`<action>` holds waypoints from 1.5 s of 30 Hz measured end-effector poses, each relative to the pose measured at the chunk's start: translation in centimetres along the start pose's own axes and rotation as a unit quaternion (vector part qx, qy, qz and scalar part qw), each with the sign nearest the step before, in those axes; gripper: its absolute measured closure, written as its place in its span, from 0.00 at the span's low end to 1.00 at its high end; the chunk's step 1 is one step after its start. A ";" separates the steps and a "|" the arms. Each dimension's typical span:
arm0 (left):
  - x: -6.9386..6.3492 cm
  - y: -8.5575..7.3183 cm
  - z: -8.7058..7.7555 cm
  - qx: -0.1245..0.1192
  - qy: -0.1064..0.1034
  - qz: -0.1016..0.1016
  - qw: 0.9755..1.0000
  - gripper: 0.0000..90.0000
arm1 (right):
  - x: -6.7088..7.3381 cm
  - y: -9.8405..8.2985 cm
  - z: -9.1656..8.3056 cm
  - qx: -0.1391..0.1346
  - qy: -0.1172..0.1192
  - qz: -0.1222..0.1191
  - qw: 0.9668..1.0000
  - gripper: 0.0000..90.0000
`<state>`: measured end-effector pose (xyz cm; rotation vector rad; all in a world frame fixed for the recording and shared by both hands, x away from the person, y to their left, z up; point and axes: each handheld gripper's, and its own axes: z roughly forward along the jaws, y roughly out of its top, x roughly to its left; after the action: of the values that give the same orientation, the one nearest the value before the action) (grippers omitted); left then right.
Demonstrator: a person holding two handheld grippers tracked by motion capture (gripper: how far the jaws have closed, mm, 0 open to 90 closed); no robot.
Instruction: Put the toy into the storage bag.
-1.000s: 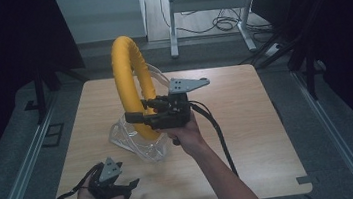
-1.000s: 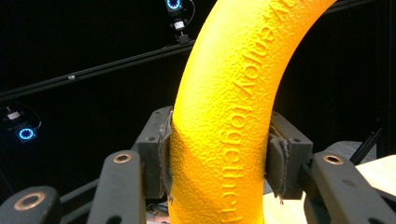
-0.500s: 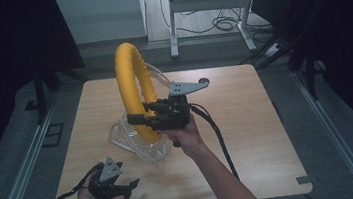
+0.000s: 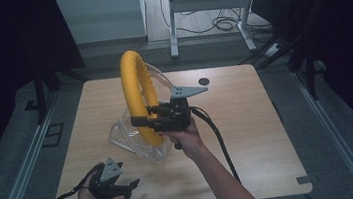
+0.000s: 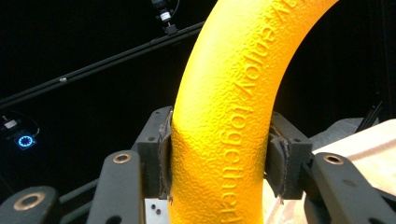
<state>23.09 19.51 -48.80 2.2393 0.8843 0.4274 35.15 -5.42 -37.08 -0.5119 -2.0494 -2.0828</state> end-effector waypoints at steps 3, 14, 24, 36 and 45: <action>0.0 0.0 0.0 0.000 0.000 0.000 1.000 0.22 | -0.4 -0.3 0.0 0.000 -0.003 0.005 1.000 0.55; 0.1 0.0 -0.1 0.001 0.001 0.004 1.000 0.22 | -1.5 -1.5 0.2 0.007 -0.009 0.023 1.000 0.55; 0.0 0.0 0.0 0.001 0.001 -0.001 1.000 0.22 | -2.5 -2.7 0.3 0.010 -0.014 0.041 0.999 0.55; 0.0 0.0 0.0 0.002 0.000 -0.001 1.000 0.22 | -3.3 -3.5 0.3 0.013 -0.048 0.027 0.998 0.51; -0.1 0.0 0.1 0.003 -0.002 -0.001 1.000 0.22 | -3.0 -3.4 -0.1 0.019 -0.084 0.011 0.996 0.44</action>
<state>23.10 19.39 -48.86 2.2435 0.8872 0.4189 36.73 -5.69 -41.32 -0.7217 -2.1571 -2.0490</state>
